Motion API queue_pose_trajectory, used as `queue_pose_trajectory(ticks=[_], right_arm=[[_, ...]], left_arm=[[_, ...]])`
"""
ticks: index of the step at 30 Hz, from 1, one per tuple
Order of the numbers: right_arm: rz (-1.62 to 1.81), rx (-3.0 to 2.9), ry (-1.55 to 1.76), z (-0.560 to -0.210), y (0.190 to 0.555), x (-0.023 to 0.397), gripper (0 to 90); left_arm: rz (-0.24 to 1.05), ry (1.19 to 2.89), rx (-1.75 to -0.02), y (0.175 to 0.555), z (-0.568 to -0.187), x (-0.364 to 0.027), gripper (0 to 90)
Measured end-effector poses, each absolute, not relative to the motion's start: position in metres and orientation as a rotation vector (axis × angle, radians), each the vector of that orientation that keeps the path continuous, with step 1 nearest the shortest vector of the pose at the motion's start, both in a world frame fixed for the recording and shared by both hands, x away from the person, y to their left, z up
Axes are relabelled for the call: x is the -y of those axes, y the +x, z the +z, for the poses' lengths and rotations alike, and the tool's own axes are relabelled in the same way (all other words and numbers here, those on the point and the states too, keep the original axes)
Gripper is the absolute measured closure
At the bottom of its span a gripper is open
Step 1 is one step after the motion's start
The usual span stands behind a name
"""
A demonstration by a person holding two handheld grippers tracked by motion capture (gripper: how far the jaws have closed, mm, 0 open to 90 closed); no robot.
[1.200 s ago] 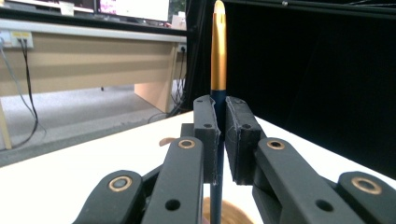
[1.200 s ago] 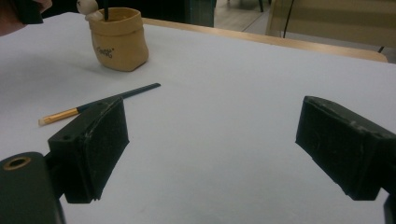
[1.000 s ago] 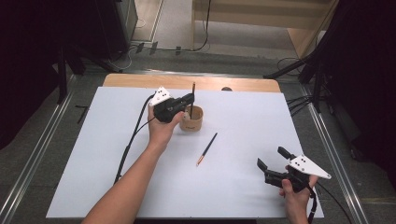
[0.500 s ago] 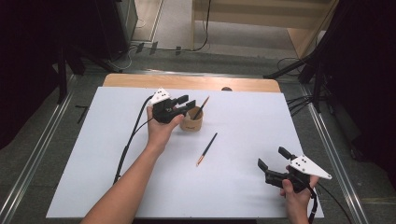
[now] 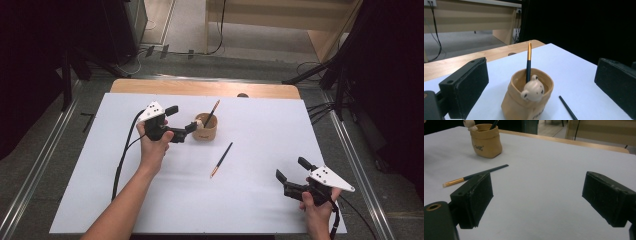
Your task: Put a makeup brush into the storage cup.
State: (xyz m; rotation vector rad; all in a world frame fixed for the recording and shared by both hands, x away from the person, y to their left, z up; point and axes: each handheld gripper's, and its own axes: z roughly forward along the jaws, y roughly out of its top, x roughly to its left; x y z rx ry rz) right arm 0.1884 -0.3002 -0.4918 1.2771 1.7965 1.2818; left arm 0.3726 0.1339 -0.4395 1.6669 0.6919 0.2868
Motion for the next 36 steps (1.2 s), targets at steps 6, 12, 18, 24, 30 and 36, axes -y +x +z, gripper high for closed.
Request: queue_pose_trajectory(ticks=[6,12,18,24,30,36], right_arm=[[1.288,-1.793,1.276,-0.491,0.188,0.300,10.3],[1.288,-1.790,1.279,-0.491,0.188,0.300,10.3],[1.289,-1.784,1.278,-0.491,0.187,0.301,10.3],[1.289,-1.781,1.281,-0.490,0.187,0.300,10.3],[1.292,-1.780,1.279,-0.490,0.189,0.300,10.3],[1.306,-1.787,1.273,-0.491,0.190,0.297,10.1]], left_arm=[[0.319,1.668,-0.693,0.357,-0.441,-0.148,0.0],[0.344,1.672,-0.703,0.342,-0.446,-0.161,0.0],[0.359,1.671,-0.711,0.326,-0.452,-0.174,0.0],[0.394,1.667,-0.714,0.310,-0.454,-0.189,0.0],[0.417,1.676,-0.725,0.296,-0.459,-0.203,0.0],[0.441,1.678,-0.750,0.285,-0.465,-0.221,0.0]])
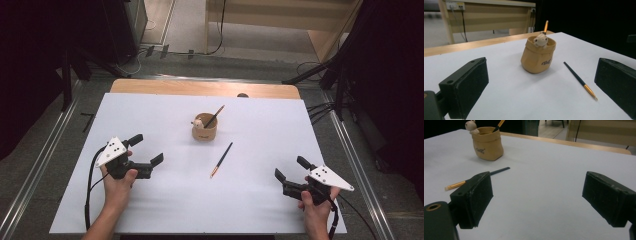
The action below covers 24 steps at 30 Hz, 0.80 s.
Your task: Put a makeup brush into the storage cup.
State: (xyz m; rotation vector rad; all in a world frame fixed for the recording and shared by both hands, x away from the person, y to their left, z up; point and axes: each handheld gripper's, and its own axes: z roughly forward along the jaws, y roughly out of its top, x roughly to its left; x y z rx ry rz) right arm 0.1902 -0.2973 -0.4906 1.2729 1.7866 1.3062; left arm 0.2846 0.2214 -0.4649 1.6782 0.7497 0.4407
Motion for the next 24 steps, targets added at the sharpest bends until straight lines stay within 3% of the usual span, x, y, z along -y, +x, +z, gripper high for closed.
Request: queue_pose_trajectory(ticks=[24], right_arm=[[1.294,-1.766,1.268,-0.489,0.186,0.298,10.1]], left_arm=[[0.531,1.676,-0.825,0.235,-0.476,-0.281,0.0]])
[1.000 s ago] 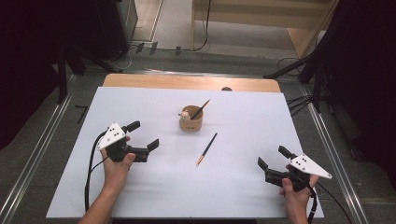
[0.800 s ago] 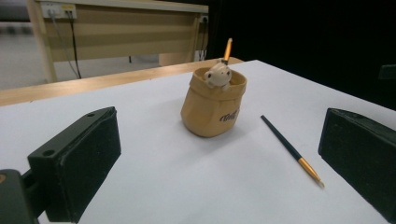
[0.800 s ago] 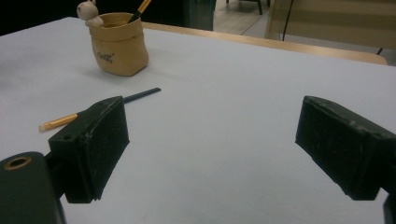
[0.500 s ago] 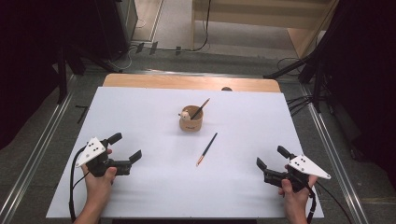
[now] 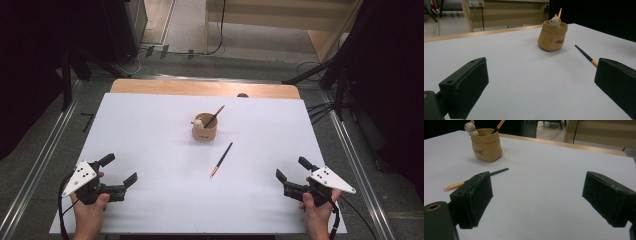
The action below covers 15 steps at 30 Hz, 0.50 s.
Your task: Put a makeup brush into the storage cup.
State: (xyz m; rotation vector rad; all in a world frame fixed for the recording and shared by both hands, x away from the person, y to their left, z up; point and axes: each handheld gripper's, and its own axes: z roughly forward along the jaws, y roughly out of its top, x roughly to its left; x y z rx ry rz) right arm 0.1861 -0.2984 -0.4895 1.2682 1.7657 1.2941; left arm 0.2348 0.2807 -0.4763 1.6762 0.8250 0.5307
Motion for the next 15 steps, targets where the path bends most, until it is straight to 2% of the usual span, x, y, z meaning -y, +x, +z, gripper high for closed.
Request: queue_pose_trajectory(ticks=[15], right_arm=[[1.329,-1.776,1.250,-0.477,0.187,0.281,8.3]], left_arm=[[0.538,1.679,-0.816,0.240,-0.476,-0.283,0.0]])
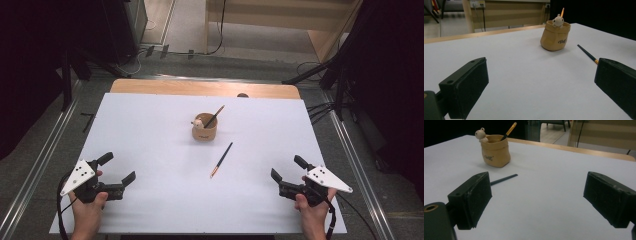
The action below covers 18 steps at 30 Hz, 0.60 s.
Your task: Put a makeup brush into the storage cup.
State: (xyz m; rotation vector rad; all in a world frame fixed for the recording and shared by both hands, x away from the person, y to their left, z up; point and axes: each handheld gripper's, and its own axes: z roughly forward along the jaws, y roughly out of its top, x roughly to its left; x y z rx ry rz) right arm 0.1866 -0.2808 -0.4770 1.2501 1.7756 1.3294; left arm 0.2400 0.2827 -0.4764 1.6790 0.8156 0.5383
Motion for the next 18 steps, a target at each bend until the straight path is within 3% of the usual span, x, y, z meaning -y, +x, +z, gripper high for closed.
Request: queue_pose_trajectory(ticks=[18], right_arm=[[1.396,-1.842,1.190,-0.464,0.220,0.230,2.9]], left_arm=[[0.543,1.691,-0.789,0.241,-0.477,-0.280,0.0]])
